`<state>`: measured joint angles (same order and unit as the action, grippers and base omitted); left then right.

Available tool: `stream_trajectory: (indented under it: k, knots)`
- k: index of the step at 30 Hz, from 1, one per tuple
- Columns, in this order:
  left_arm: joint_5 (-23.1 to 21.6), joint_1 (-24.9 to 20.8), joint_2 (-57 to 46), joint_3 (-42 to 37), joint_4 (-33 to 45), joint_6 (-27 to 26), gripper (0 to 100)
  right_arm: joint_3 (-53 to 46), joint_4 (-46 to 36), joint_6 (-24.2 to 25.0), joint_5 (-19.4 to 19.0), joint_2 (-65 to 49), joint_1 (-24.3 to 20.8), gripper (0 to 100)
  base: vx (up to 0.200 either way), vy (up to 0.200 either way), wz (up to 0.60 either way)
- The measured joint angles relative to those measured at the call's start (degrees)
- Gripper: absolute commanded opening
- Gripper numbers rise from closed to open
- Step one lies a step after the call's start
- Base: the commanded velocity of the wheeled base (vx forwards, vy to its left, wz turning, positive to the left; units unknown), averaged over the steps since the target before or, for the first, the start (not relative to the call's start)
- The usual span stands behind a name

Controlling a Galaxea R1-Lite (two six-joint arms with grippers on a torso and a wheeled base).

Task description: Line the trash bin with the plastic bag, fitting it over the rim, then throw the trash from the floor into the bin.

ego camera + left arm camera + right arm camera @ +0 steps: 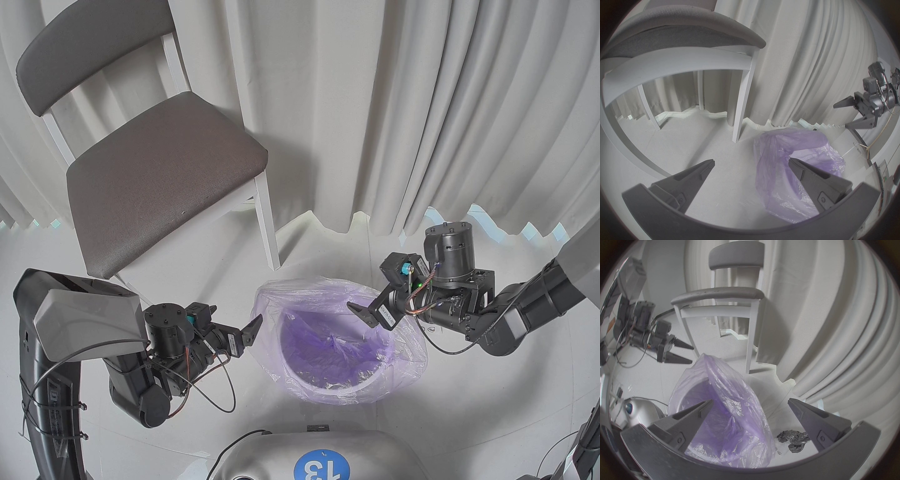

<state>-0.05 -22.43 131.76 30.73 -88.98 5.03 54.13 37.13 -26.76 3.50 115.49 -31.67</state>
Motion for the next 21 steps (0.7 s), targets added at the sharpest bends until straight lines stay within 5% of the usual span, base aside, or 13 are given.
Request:
stream_trajectory:
  k: [21]
  knots:
    - [0.2,0.2,-1.3,0.5,0.0,-0.1,100,-0.8,13.4,-4.6,0.4,13.4,-0.5,100,0.000,0.000,0.00]
